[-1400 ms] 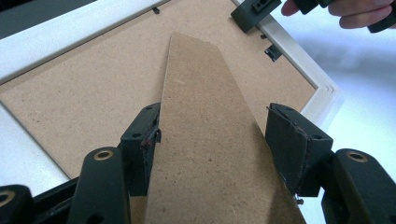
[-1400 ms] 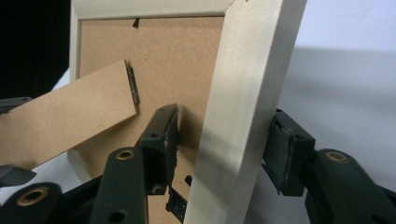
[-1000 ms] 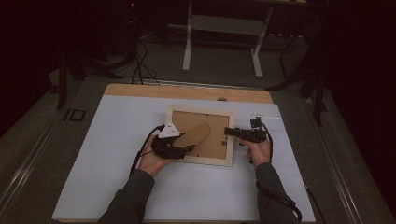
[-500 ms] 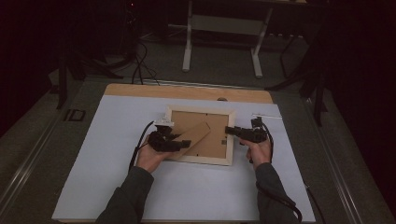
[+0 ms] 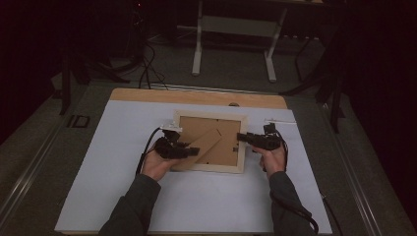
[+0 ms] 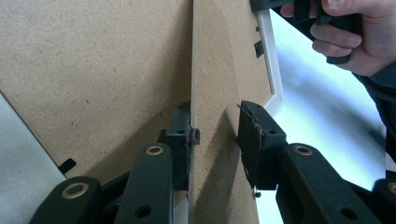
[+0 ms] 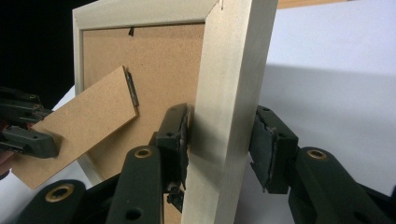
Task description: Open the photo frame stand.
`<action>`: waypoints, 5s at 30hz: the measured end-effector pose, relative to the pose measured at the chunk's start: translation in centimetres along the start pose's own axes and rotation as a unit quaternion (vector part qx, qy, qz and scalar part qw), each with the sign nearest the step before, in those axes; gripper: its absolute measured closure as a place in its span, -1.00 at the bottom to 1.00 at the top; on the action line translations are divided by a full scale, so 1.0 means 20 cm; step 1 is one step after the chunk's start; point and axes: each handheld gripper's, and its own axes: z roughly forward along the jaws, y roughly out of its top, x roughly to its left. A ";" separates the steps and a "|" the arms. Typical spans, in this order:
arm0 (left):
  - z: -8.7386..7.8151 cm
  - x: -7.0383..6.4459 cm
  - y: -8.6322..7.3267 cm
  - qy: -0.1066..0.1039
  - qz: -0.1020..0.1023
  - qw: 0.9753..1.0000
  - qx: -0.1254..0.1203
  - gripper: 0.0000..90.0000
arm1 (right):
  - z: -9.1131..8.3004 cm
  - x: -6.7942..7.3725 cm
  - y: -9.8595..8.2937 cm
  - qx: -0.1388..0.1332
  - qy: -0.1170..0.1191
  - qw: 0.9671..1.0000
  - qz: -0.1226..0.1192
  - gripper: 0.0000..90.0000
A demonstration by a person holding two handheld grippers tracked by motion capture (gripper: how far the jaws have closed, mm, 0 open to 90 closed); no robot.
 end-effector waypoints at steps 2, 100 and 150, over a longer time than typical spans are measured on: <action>0.00 0.00 0.00 0.004 0.003 1.000 0.000 0.52 | 0.00 0.01 0.00 -0.001 -0.001 1.000 -0.003 0.32; 0.03 -0.10 0.12 0.058 0.047 0.997 -0.019 0.78 | -0.03 0.21 0.18 -0.033 -0.097 0.989 -0.109 0.25; 0.10 -0.13 -0.07 0.065 0.063 0.996 0.003 0.87 | -0.10 0.29 0.03 -0.036 -0.066 0.981 -0.180 0.09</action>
